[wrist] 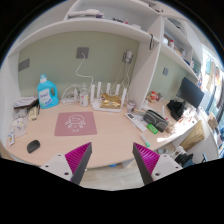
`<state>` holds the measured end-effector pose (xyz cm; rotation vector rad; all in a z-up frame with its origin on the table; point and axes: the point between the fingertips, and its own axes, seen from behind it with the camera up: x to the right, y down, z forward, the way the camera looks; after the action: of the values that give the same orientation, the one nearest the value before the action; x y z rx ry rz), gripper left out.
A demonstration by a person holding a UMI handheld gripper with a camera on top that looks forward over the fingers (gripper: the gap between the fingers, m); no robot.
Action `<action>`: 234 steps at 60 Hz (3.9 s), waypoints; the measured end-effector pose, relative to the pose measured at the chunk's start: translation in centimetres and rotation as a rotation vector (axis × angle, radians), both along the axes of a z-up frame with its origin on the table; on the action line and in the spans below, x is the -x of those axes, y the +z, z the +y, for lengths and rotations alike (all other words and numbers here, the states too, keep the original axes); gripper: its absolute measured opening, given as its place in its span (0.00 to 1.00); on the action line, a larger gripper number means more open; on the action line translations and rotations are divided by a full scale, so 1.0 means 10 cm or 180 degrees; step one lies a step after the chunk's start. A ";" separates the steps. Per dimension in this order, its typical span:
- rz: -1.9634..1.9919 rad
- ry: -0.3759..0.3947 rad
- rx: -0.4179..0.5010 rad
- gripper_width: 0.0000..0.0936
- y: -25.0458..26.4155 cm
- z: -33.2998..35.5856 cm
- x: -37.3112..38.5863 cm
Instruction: Arrange mouse
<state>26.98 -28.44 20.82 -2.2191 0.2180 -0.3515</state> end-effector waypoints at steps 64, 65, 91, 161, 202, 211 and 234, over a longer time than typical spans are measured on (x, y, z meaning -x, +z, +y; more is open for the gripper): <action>0.0687 0.0813 -0.0021 0.91 -2.11 0.91 4.07; 0.0690 0.0811 -0.0020 0.91 -2.13 0.94 4.08; 0.0494 0.0733 0.0005 0.73 -2.25 1.63 4.26; 0.0543 0.0902 -0.0012 0.40 -2.08 3.51 1.23; 0.0242 0.0878 -0.0400 0.91 -0.42 1.71 1.36; 0.0255 0.0860 -0.0438 0.91 -0.18 1.17 1.45; 0.0276 0.0827 -0.0414 0.91 -0.12 0.60 1.51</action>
<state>11.84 -22.45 19.63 -2.1038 -0.0026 -0.0965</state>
